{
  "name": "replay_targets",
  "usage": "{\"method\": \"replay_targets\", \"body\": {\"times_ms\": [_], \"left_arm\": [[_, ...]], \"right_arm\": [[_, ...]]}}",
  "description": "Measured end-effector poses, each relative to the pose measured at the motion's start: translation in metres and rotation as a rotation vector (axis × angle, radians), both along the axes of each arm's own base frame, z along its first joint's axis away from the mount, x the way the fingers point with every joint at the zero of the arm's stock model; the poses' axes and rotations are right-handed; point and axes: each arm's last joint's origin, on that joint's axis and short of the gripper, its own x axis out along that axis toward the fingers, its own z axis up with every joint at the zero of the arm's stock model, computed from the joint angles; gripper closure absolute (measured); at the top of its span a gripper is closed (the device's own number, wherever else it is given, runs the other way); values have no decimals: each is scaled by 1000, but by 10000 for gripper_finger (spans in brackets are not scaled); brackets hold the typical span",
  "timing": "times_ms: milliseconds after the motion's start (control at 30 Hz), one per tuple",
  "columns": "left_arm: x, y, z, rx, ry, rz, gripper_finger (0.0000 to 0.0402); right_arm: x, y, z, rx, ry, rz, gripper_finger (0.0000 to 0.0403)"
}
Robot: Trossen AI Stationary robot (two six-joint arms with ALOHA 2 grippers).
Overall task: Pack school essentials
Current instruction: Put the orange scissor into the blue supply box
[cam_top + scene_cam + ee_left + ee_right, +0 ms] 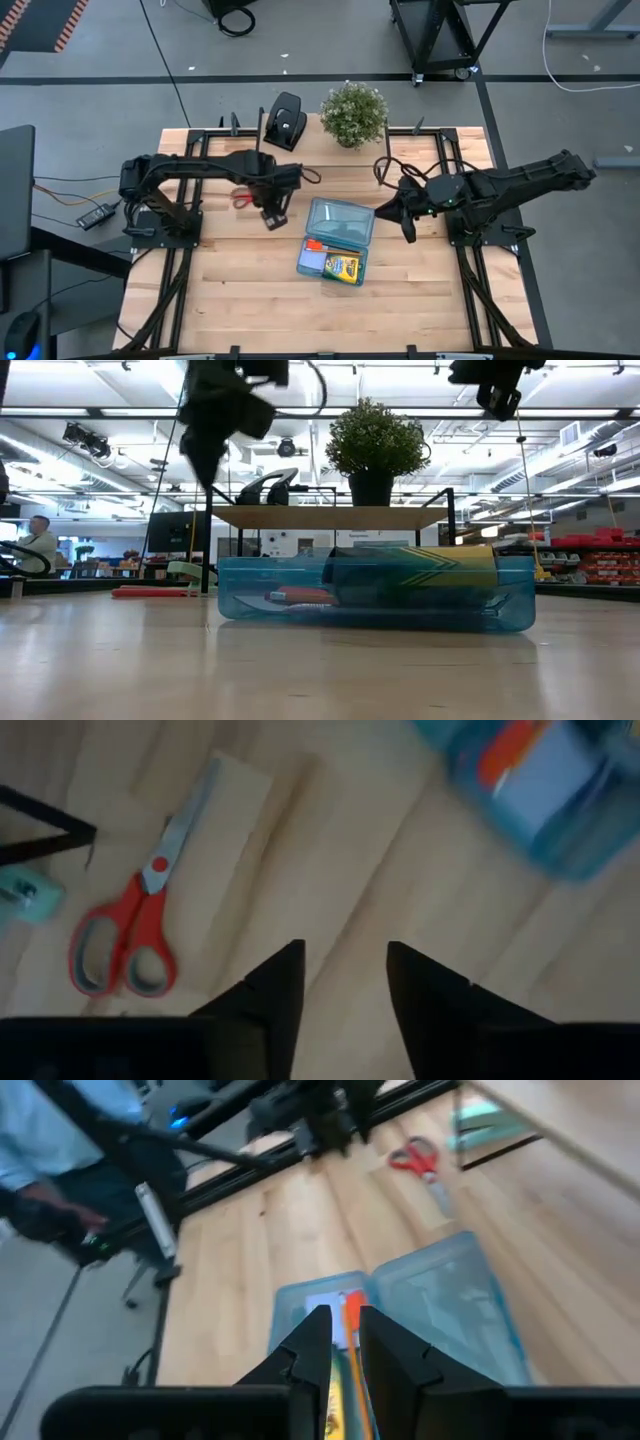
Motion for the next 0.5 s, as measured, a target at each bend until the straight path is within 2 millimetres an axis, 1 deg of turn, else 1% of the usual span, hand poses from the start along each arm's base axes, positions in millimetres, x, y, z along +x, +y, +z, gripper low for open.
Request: {"method": "replay_targets", "body": {"times_ms": [100,167,267,400,500], "left_arm": [[-10,-1,-15,11,47,-121,232],[-18,1,-28,26,60,-135,223],[-32,6,-47,32,57,-110,211],[-61,12,-68,28,62,-50,201],[-85,18,-79,13,92,51,198]], "right_arm": [[0,-4,0,10,-8,-74,338],[1,-7,0,7,-10,-117,338],[1,-13,0,2,-13,-170,338],[2,-20,0,7,-11,-214,338],[2,-24,0,5,-9,-236,338]]}}
